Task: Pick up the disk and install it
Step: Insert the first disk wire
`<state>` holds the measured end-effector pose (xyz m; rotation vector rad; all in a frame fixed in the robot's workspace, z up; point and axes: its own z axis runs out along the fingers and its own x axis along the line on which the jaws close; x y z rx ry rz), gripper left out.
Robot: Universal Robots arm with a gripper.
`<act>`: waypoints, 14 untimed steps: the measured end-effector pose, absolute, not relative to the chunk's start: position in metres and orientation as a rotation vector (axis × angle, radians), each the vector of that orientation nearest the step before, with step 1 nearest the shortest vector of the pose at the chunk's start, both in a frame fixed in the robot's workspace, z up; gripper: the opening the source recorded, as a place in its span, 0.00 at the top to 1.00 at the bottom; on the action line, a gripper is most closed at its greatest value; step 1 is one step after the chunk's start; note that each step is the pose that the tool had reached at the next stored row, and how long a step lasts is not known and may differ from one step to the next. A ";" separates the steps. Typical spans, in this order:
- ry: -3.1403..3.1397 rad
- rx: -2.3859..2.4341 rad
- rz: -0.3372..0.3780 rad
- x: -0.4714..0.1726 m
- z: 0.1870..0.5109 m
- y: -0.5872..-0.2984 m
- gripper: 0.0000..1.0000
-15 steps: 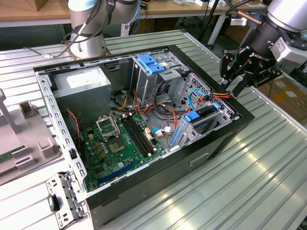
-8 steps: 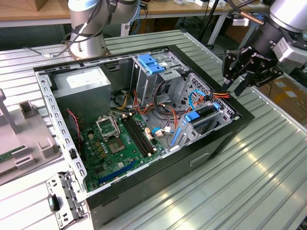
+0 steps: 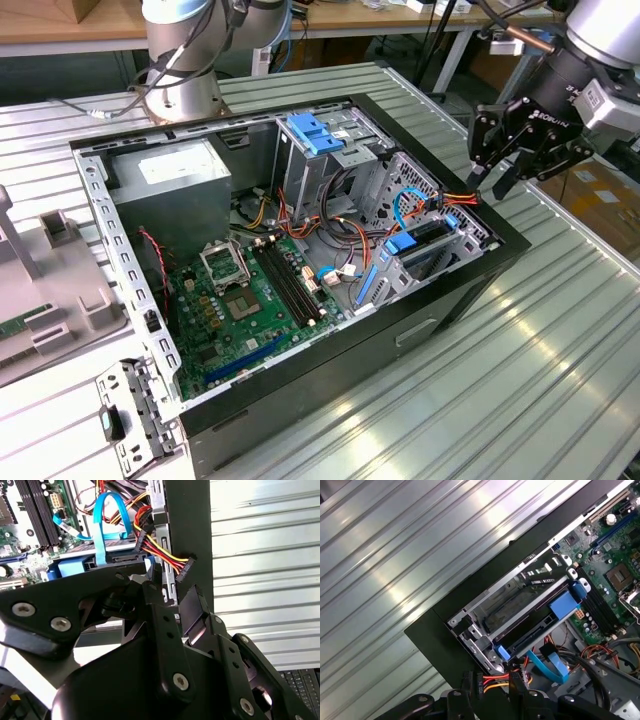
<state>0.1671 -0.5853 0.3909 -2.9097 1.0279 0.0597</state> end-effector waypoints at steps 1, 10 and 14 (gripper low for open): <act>1.027 -2.910 0.060 0.168 0.391 -0.585 0.58; 1.023 -2.912 0.060 0.188 0.388 -0.585 0.58; 0.988 -2.924 0.061 0.189 0.386 -0.585 0.58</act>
